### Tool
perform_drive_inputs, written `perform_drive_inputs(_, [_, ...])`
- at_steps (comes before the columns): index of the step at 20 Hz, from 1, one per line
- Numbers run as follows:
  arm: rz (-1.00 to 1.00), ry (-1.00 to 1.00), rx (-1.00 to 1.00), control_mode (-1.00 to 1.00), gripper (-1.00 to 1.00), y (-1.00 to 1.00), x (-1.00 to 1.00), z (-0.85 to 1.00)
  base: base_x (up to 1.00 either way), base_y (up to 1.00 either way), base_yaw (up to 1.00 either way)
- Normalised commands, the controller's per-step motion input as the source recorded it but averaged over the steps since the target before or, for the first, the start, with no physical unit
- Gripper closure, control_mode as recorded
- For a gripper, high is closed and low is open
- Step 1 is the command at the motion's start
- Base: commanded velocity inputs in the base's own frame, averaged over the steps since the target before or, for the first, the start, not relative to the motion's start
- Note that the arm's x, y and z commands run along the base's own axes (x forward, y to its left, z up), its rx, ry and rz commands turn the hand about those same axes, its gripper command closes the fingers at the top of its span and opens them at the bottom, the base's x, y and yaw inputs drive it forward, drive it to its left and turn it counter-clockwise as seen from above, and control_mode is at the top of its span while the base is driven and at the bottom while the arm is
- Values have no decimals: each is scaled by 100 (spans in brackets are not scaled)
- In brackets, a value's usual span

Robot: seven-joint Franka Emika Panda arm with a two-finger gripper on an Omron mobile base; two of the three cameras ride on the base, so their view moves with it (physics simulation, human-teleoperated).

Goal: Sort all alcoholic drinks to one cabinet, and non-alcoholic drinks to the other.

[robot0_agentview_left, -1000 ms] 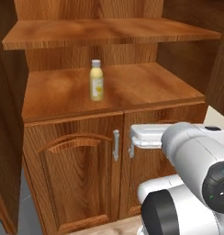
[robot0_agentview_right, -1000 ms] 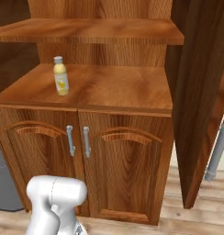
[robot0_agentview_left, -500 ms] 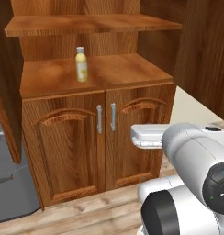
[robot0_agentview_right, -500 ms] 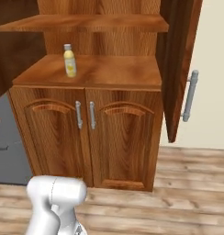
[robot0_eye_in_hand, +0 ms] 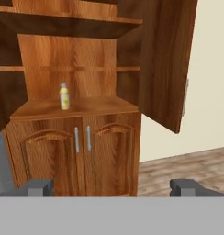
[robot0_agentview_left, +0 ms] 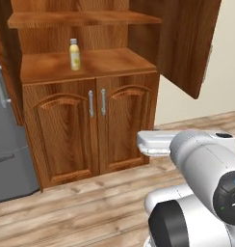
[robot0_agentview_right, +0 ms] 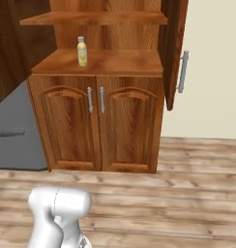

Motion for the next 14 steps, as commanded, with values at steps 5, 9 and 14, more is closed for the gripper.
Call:
perform_drive_inputs(5, [0, 0, 0, 100, -100, 0, 0, 0, -55, 66, -4])
perform_drive_inputs(9, [0, 0, 0, 100, -100, 0, 0, 0, -23, 90, -6])
perform_drive_inputs(14, [0, 0, 0, 100, -100, 0, 0, 0, -22, 92, -5])
